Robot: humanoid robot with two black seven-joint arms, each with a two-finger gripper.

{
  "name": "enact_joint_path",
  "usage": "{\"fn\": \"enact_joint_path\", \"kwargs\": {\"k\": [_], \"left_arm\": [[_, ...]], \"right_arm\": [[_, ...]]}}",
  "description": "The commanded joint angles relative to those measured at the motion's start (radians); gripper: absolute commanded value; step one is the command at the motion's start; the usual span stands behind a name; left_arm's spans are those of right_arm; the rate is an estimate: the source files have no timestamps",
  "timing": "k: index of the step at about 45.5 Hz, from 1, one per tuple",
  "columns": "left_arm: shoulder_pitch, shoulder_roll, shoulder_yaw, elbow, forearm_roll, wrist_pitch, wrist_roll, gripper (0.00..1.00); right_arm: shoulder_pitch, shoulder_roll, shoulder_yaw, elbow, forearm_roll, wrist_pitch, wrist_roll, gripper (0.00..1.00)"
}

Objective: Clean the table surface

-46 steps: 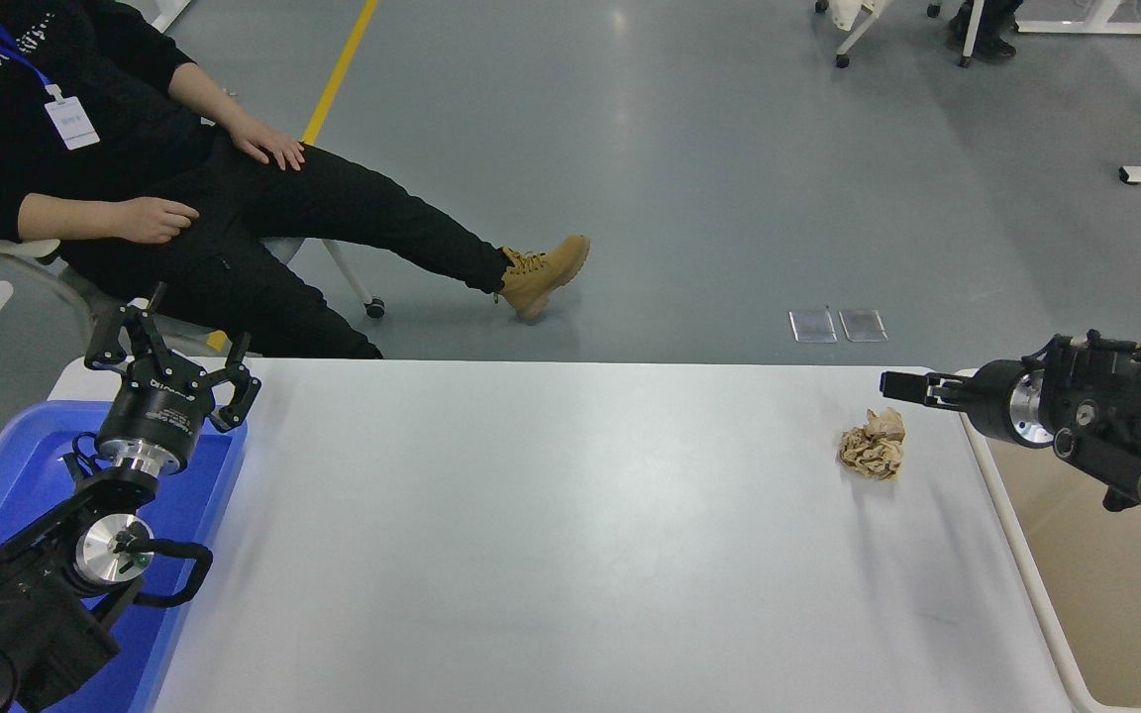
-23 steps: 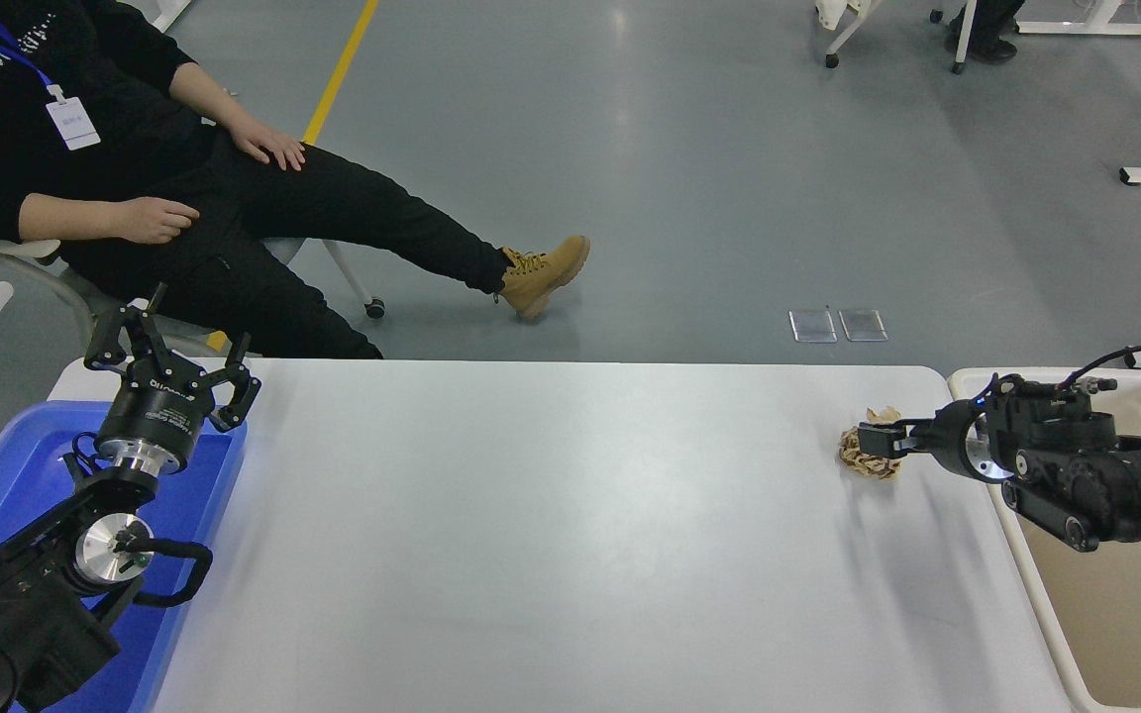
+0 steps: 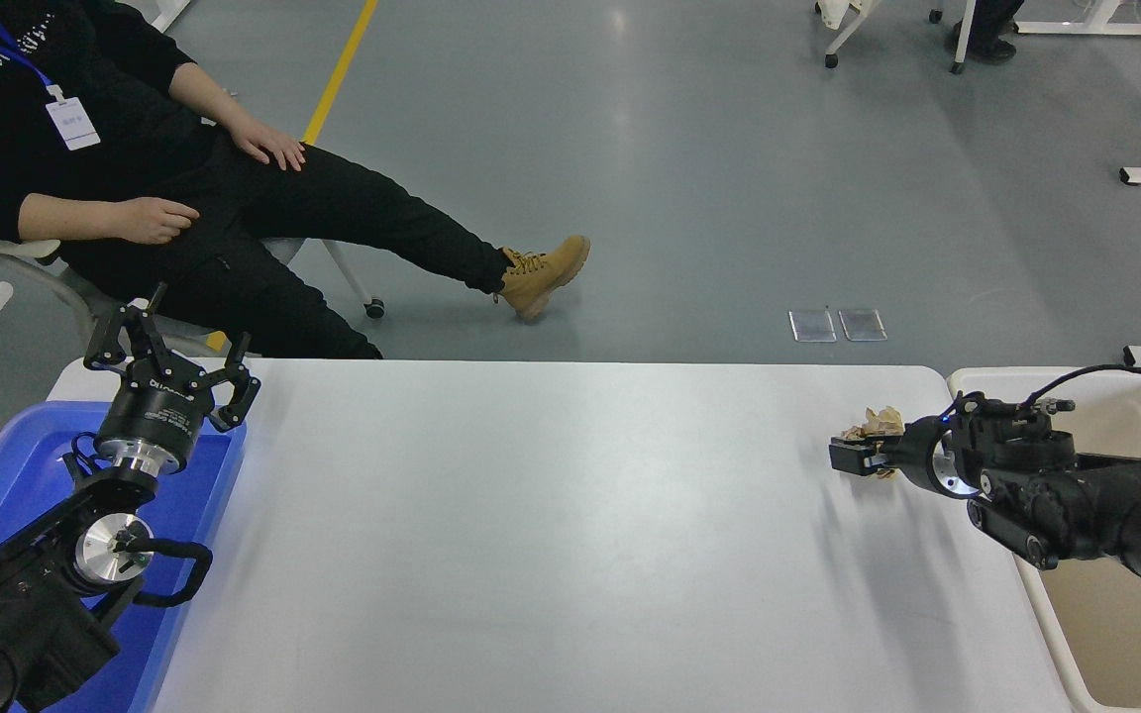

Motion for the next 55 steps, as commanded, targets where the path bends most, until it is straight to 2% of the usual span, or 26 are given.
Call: {"fn": "enact_joint_path", "kwargs": {"k": [1,18,38,48,55], "left_arm": [[0.0,0.0,0.0,0.0,0.0,0.0,0.0,1.0],[0.0,0.0,0.0,0.0,0.0,0.0,0.0,1.0],[0.0,0.0,0.0,0.0,0.0,0.0,0.0,1.0],[0.0,0.0,0.0,0.0,0.0,0.0,0.0,1.0],[0.0,0.0,0.0,0.0,-0.001,0.0,0.0,1.0]], "right_arm": [[-0.029,0.023,0.0,-0.059,0.02,-0.012,0.0,0.99],[-0.061,0.023,0.002,-0.065,0.03,-0.038,0.0,0.99],[-0.063,0.032,0.002,-0.073,0.13,-0.048,0.0,0.98],[-0.075,0.038,0.002,-0.07,0.145,-0.046,0.0,0.87],[-0.075,0.052,0.002,-0.071,0.147,-0.046,0.0,0.86]]}}
